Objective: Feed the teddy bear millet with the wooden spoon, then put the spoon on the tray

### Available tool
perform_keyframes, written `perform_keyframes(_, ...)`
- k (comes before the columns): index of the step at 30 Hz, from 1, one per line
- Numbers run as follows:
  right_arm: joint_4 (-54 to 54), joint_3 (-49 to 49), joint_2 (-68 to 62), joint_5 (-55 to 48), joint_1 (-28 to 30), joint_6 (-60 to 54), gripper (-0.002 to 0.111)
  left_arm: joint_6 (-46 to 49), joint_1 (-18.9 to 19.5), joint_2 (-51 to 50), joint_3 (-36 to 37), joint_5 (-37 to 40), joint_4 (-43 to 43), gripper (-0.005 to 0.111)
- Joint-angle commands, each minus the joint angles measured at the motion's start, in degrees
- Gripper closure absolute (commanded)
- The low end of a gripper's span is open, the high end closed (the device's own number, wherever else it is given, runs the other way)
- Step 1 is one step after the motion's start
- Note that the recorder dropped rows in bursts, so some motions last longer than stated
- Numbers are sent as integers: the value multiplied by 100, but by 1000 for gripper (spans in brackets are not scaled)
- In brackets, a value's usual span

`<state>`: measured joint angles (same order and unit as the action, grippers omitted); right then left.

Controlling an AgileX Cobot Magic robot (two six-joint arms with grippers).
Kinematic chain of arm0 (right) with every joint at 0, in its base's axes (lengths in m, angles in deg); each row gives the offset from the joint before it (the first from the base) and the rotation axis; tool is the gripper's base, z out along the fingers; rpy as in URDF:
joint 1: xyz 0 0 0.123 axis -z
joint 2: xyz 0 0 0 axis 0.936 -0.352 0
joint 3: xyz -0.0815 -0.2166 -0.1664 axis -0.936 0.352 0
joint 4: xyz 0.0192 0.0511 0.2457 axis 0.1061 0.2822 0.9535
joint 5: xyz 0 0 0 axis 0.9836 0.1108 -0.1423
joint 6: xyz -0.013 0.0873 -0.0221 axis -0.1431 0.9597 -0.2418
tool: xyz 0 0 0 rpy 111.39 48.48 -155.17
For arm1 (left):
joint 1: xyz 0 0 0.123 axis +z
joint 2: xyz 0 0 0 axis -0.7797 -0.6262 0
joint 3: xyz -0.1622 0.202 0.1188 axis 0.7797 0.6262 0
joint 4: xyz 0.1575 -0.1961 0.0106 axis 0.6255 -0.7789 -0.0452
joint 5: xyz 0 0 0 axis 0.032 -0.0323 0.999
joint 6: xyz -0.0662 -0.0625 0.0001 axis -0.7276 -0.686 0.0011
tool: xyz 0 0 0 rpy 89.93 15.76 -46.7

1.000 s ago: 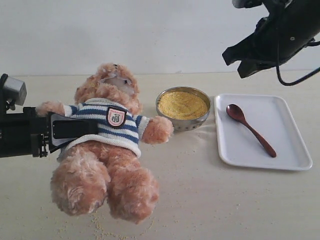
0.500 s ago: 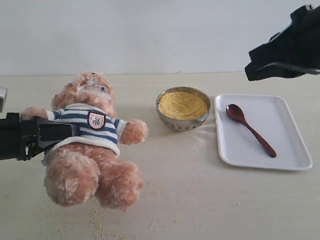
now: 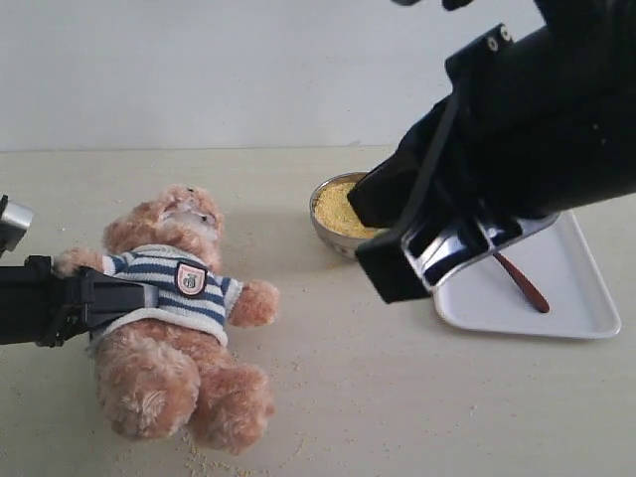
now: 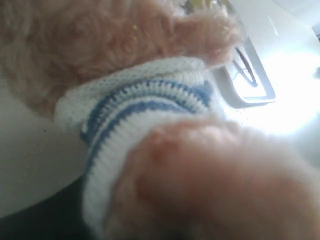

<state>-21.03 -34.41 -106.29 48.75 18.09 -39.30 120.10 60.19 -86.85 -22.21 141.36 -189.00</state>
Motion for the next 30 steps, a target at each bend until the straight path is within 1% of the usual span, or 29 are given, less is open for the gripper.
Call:
perform_keyframes(1, -245, 53, 37, 85, -358, 354, 108, 178, 12, -11, 13, -83, -67, 102)
perform_keyframes(5, -245, 53, 37, 121, -571, 379, 108, 208, 12, -11, 13, -355, -67, 102)
perform_keyframes(9, -207, 53, 37, 130, -597, 386, 108, 208, 12, -20, 13, -756, -67, 102)
perform_keyframes(17, -173, 53, 37, 130, -597, 386, 108, 208, 12, -466, 13, -599, -67, 102)
perform_keyframes(21, -173, 53, 37, 130, -597, 386, 108, 208, 12, -527, 13, -506, -67, 100)
perform_keyframes(23, -173, 53, 37, 120, -597, 386, 108, 208, 34, -527, 3, -361, -67, 93)
perform_keyframes(25, -173, 53, 37, 120, -597, 386, 108, 194, 110, -527, 3, -317, -67, 80)
perform_keyframes(29, -141, 53, 37, 120, -597, 373, 108, -43, 341, -527, 3, -168, -67, 45)
perform_keyframes(30, -141, 53, 37, 120, -597, 373, 108, -101, 402, -527, -8, -85, -67, 40)
